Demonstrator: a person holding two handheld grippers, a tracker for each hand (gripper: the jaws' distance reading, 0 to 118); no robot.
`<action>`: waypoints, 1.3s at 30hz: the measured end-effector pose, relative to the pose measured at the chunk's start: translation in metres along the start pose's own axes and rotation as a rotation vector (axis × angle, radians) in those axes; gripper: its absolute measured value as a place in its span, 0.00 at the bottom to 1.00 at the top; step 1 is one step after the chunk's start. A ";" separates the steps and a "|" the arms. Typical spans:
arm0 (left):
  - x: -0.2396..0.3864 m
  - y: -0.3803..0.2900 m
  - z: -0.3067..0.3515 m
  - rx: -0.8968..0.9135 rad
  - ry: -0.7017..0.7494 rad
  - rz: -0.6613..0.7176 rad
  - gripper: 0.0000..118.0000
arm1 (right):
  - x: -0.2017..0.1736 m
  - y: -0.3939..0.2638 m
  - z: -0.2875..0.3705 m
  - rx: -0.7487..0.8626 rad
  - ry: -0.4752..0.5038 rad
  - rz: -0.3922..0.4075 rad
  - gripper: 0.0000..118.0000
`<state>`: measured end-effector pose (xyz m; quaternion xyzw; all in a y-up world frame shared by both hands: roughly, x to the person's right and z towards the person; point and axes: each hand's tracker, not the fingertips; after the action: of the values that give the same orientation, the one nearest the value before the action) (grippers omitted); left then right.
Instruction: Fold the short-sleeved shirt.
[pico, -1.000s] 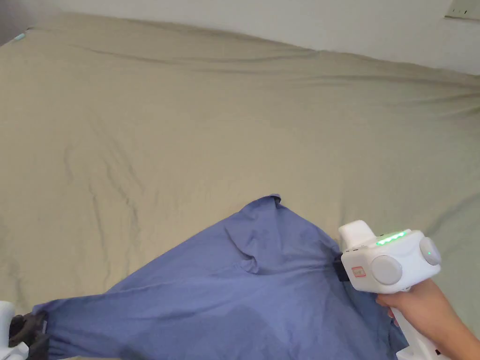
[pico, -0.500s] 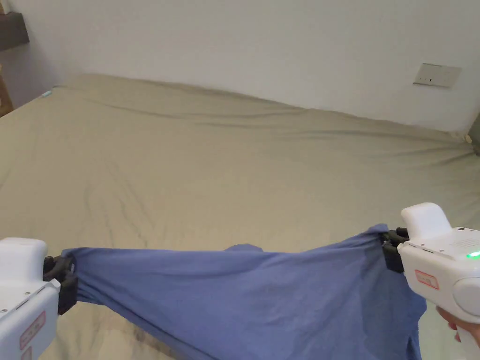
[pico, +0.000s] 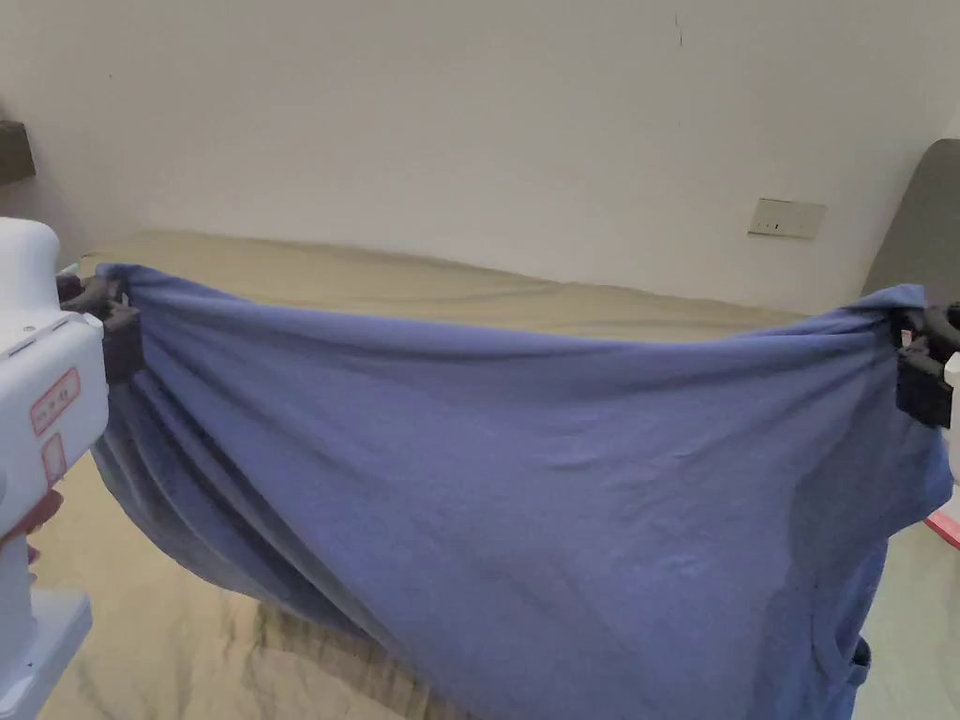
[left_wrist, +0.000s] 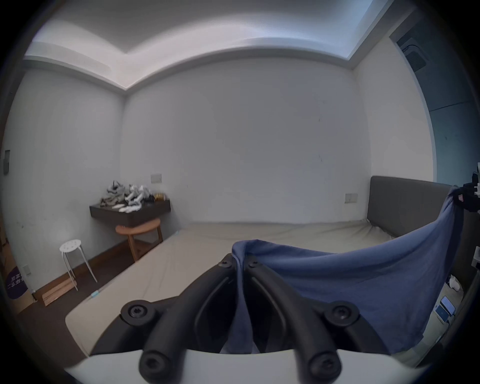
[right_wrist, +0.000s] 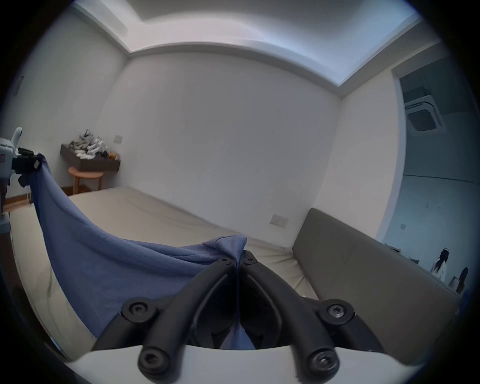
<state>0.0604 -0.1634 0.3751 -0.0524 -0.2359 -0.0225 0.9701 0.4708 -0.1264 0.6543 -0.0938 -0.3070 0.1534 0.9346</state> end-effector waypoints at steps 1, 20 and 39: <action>0.000 0.009 0.002 0.020 0.006 0.003 0.01 | 0.002 0.008 0.004 0.011 -0.008 -0.012 0.03; -0.012 0.163 -0.034 0.192 0.056 -0.127 0.01 | 0.019 0.140 -0.027 0.195 -0.115 0.039 0.03; 0.002 0.225 -0.223 0.124 0.094 -0.162 0.01 | 0.015 0.195 -0.243 0.172 -0.186 0.047 0.03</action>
<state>0.1793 0.0351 0.1586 0.0282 -0.1946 -0.0887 0.9765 0.5836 0.0410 0.4174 -0.0060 -0.3759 0.2088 0.9028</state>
